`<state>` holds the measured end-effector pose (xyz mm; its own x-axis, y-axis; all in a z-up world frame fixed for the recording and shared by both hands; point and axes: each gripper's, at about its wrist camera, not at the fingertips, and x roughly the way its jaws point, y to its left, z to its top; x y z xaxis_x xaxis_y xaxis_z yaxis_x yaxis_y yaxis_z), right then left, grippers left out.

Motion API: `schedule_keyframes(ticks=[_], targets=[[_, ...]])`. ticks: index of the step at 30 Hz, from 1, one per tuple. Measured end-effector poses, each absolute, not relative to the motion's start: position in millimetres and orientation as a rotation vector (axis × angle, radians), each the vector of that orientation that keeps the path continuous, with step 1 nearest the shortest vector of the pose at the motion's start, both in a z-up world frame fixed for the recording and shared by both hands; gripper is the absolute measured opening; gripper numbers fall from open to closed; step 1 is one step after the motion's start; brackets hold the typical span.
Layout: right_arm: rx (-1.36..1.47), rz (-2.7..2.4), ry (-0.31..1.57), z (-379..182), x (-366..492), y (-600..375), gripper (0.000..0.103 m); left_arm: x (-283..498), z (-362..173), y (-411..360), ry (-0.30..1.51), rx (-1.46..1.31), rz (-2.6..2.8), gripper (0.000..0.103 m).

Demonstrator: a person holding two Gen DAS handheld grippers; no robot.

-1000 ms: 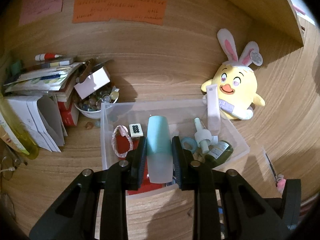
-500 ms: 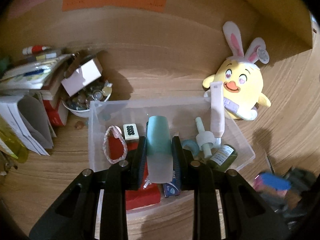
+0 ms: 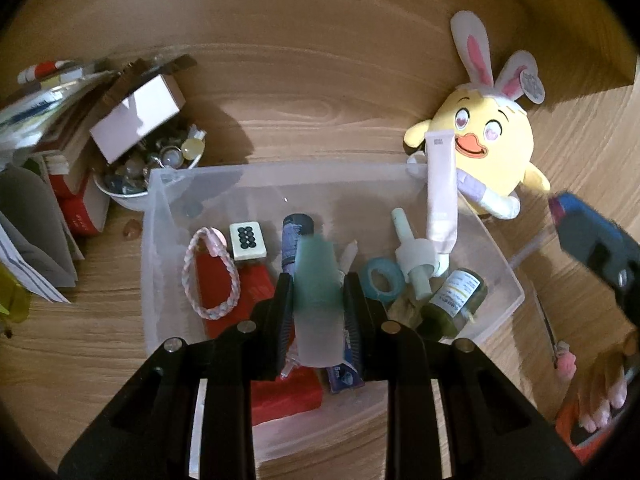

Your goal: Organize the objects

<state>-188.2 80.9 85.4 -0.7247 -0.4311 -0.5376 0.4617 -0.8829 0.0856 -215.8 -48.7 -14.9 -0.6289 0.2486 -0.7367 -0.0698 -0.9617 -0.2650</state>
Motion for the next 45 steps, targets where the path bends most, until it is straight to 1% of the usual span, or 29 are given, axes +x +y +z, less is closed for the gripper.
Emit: schedule_keyframes(ticks=[6,12,14,16,21,25,30,34,36,40,42,44,45], targets=[[0.813,-2.546,0.06,77.7,-208.7,78.3,0.024,-216.7,-19.8,-48.2,-0.323,-1.262,2.65,0.025],[0.957,-2.504,0.11,39.9,-224.0,69.6,0.024,-213.3,-18.0,-49.9,-0.335,-1.246,2.657,0.026],[1.003,-2.491,0.126,27.2,-228.2,67.0,0.024,-210.1,-14.9,-48.7,-0.323,-1.23,2.672,0.031],[1.031,-2.481,0.138,18.6,-230.0,65.6,0.024,-207.9,-12.3,-48.1,-0.313,-1.219,2.685,0.034],[1.061,-2.475,0.159,9.3,-230.4,65.8,0.024,-199.7,-4.3,-47.0,-0.285,-1.189,2.719,0.037],[1.067,-2.471,0.162,10.3,-230.5,66.4,0.025,-191.0,0.3,-45.7,-0.258,-1.168,2.75,0.043],[1.045,-2.491,0.172,13.2,-224.8,67.4,0.041,-172.7,7.1,-41.8,-0.195,-1.118,2.808,0.054],[1.016,-2.503,0.182,17.9,-215.5,69.3,0.048,-158.0,12.6,-37.5,-0.155,-1.074,2.84,0.06],[0.992,-2.516,0.191,21.7,-209.2,71.1,0.054,-151.4,15.7,-35.8,-0.143,-1.053,2.857,0.064],[0.947,-2.537,0.198,30.0,-196.4,75.5,0.059,-138.4,20.6,-31.7,-0.115,-1.007,2.892,0.07],[0.923,-2.553,0.197,33.4,-189.0,79.0,0.071,-131.5,22.2,-31.3,-0.117,-0.983,2.905,0.076],[0.898,-2.575,0.192,36.3,-181.4,83.1,0.075,-124.7,23.6,-31.1,-0.115,-0.958,2.927,0.083],[0.892,-2.581,0.19,37.1,-179.4,84.5,0.076,-122.1,23.9,-31.3,-0.113,-0.949,2.937,0.084]])
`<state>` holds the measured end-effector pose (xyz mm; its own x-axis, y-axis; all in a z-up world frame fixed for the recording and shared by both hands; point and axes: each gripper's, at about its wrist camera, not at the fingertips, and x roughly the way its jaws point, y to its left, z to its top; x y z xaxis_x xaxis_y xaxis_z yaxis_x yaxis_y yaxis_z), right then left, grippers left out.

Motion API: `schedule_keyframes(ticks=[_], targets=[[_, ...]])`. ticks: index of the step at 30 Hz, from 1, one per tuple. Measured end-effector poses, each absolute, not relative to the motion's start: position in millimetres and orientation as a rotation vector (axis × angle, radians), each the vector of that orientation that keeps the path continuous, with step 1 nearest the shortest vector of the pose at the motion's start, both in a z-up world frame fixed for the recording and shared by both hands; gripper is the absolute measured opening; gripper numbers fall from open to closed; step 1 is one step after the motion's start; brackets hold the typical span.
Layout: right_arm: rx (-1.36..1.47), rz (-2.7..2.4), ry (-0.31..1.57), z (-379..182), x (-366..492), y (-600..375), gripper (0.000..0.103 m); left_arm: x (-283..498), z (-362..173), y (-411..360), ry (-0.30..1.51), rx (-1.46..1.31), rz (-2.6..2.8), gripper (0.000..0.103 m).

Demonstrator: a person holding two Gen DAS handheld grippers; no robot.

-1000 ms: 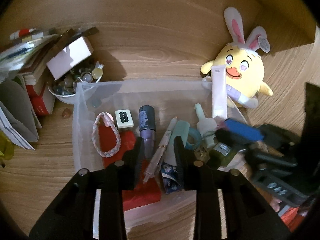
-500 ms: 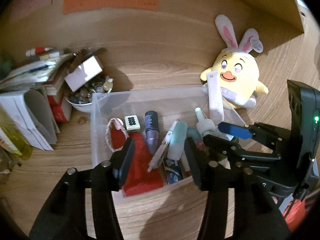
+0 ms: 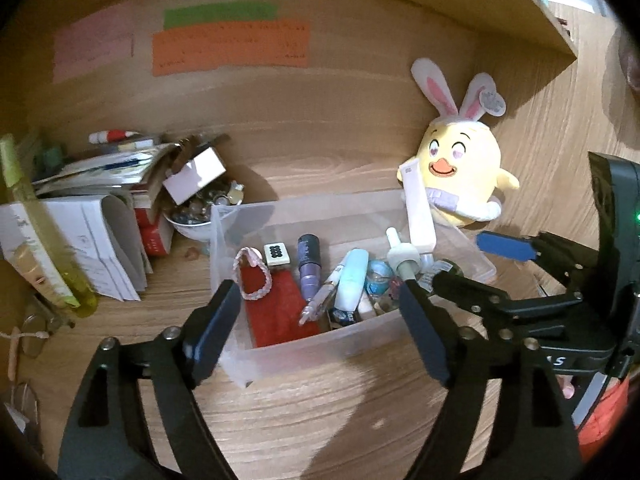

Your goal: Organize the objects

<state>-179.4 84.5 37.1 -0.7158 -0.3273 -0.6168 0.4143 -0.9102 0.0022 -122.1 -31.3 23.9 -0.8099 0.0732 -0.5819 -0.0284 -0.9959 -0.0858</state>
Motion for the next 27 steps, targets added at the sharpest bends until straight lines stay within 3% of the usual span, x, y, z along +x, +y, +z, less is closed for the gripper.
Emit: schedule_keyframes(ticks=[7,27], targets=[[0.843,-2.617,0.175,43.2,-159.6,93.9,0.083,-104.2,22.5,-34.8,-0.128,-0.883,3.014,0.097],[0.825,-2.631,0.138,39.7,-139.7,96.5,0.087,-95.7,10.5,-36.8,-0.144,-0.887,3.001,0.097]])
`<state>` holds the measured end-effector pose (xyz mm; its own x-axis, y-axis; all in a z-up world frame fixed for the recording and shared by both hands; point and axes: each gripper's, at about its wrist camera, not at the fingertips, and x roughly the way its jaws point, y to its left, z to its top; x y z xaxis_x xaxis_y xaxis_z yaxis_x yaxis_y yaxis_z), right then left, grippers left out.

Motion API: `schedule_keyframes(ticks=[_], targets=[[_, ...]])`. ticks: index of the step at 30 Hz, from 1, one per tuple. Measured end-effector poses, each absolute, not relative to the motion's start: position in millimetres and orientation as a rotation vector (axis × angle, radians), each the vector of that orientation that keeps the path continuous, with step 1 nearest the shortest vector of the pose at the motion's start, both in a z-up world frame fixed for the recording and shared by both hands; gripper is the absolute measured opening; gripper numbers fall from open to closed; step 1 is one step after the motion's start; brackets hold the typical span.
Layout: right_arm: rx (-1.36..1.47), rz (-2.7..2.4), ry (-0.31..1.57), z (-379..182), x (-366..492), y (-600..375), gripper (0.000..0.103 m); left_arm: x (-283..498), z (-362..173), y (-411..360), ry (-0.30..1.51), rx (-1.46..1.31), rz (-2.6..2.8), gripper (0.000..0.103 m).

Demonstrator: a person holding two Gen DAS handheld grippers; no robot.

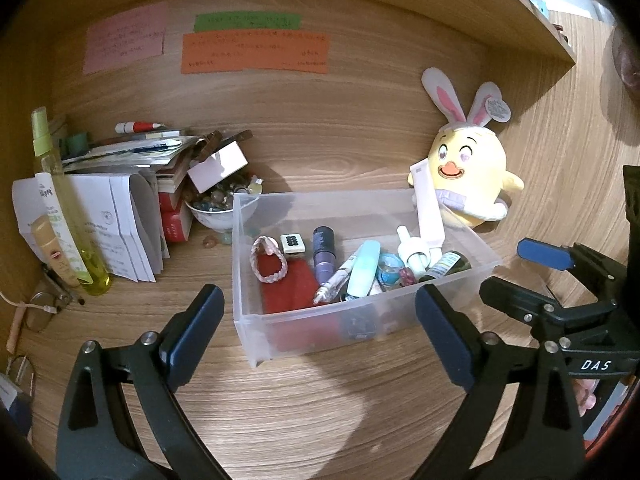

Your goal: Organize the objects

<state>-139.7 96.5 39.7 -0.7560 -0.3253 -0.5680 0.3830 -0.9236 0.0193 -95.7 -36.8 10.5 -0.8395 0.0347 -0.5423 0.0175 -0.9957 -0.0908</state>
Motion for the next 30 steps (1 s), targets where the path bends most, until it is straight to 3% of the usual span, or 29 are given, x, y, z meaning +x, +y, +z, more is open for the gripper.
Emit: schedule_keyframes(ticks=[30], targets=[[0.836,-2.613,0.131,38.9,-141.7,93.9,0.087,-94.8,10.7,-33.3,-0.139,-0.886,2.989,0.098]])
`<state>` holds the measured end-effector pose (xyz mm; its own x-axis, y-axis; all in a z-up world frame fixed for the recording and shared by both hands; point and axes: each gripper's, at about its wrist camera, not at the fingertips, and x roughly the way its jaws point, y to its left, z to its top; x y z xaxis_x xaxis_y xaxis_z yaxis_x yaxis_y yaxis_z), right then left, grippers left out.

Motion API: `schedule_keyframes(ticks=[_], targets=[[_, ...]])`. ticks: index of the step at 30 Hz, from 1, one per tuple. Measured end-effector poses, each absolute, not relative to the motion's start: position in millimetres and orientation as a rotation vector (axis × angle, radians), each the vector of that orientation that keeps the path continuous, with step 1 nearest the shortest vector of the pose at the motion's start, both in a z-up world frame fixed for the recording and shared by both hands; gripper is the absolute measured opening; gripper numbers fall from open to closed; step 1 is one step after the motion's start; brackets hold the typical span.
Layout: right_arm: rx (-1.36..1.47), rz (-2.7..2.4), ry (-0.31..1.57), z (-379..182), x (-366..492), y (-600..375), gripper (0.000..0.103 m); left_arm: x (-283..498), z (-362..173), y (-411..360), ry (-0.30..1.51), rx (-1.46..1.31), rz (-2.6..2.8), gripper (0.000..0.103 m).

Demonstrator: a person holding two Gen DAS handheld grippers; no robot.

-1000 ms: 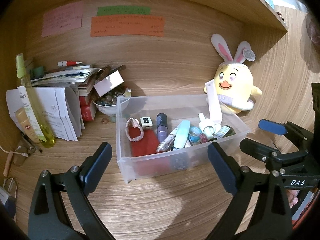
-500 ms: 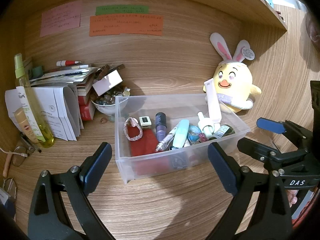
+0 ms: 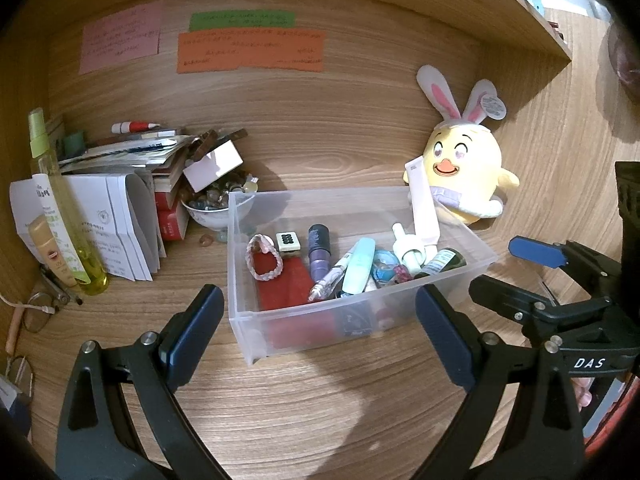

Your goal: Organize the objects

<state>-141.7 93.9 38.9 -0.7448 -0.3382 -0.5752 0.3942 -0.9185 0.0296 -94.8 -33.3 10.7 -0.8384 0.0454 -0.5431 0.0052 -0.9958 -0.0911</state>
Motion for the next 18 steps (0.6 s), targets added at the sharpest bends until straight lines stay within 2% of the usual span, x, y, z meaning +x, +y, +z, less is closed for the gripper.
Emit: schedule_keyframes(ticks=[18], targets=[[0.836,-2.61,0.131,37.8,-142.1,95.3,0.088,-91.7,13.1,-30.6,-0.133,-0.883,2.975,0.098]])
